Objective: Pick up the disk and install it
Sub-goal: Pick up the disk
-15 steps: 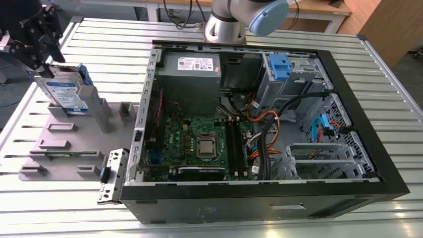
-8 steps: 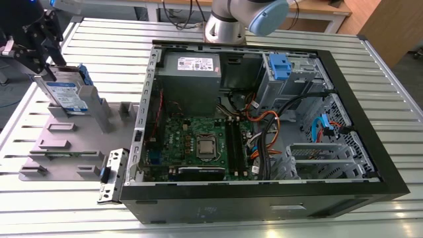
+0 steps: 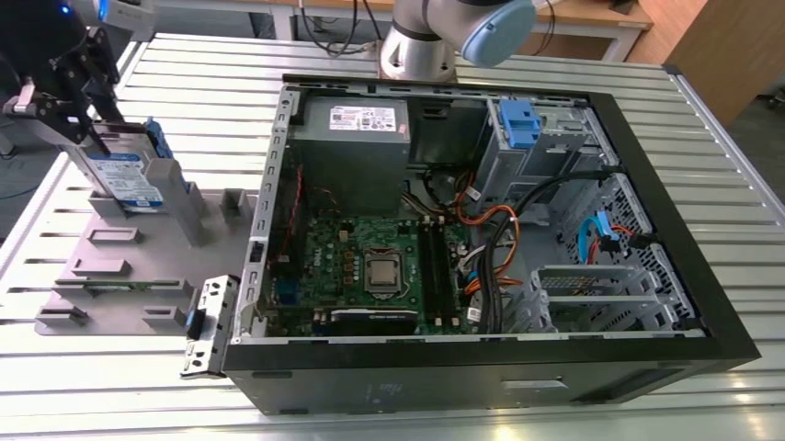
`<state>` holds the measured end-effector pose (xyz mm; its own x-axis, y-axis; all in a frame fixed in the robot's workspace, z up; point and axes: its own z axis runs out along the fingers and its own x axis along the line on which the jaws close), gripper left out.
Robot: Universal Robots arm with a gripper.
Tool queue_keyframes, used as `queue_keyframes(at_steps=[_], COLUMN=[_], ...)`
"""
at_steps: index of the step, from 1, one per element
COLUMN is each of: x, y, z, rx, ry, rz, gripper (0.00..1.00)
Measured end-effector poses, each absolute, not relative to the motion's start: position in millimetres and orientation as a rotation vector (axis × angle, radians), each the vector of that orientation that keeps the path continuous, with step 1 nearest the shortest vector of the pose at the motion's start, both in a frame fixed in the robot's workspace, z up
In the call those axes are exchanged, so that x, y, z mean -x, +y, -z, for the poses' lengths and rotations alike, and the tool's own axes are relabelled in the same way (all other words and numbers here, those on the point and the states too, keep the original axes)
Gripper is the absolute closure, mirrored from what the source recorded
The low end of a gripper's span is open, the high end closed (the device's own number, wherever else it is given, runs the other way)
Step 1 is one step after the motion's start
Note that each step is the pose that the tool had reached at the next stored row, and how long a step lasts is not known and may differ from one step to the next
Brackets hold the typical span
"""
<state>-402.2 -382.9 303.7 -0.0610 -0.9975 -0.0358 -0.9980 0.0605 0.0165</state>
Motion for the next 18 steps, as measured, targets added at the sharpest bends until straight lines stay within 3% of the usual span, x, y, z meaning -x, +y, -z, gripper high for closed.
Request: queue_keyframes(at_steps=[18], x=[402.0], y=[-380.2], z=[-299.3], rx=[2.144], ry=[2.265], rz=[-0.060], gripper=[0.47])
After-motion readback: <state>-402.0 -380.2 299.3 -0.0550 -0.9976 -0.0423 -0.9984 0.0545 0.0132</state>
